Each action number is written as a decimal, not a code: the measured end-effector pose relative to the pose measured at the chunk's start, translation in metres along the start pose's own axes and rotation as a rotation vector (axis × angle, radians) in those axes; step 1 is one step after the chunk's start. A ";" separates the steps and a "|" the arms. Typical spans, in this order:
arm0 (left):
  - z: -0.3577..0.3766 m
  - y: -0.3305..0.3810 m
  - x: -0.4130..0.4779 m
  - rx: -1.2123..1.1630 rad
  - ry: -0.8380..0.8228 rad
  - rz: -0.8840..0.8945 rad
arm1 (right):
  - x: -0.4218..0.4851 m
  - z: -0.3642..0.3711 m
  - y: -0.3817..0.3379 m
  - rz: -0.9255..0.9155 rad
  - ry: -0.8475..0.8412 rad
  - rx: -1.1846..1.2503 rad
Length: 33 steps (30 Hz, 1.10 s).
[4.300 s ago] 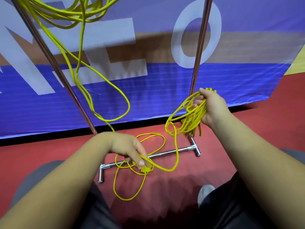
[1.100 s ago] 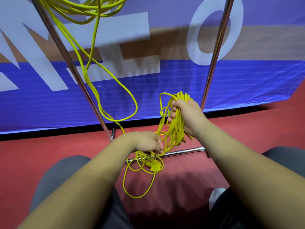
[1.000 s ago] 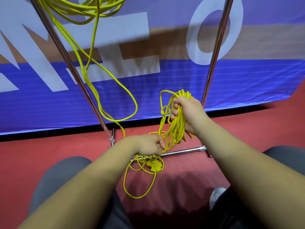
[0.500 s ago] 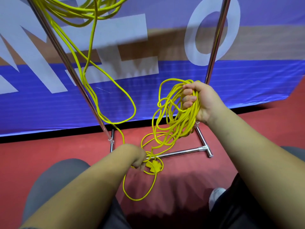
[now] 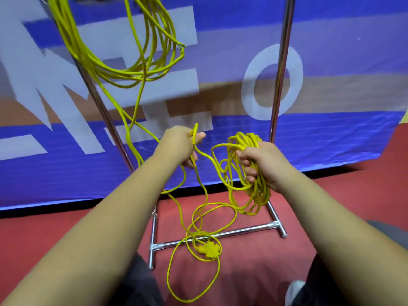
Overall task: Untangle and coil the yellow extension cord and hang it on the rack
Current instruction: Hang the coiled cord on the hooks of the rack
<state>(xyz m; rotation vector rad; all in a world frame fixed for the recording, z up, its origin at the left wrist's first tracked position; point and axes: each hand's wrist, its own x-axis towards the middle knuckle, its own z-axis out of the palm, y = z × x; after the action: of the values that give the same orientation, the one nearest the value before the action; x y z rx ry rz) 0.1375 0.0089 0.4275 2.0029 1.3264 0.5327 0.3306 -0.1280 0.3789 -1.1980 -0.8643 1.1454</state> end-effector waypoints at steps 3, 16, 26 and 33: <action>-0.043 0.061 0.001 0.245 0.143 0.217 | -0.006 0.001 -0.023 -0.049 0.051 0.070; -0.155 0.245 -0.036 -0.033 0.272 0.422 | -0.021 0.020 -0.147 -0.352 0.054 -0.076; -0.133 0.254 -0.065 -0.567 0.099 0.546 | -0.007 0.070 -0.161 -0.358 0.468 -0.646; -0.129 0.185 -0.063 -0.641 0.004 0.580 | -0.004 0.054 -0.156 -0.328 0.410 -0.563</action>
<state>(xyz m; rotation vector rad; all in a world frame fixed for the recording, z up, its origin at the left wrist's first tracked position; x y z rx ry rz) 0.1469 -0.0578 0.6521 1.7909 0.4461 1.0681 0.3095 -0.1160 0.5419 -1.6009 -1.0450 0.3687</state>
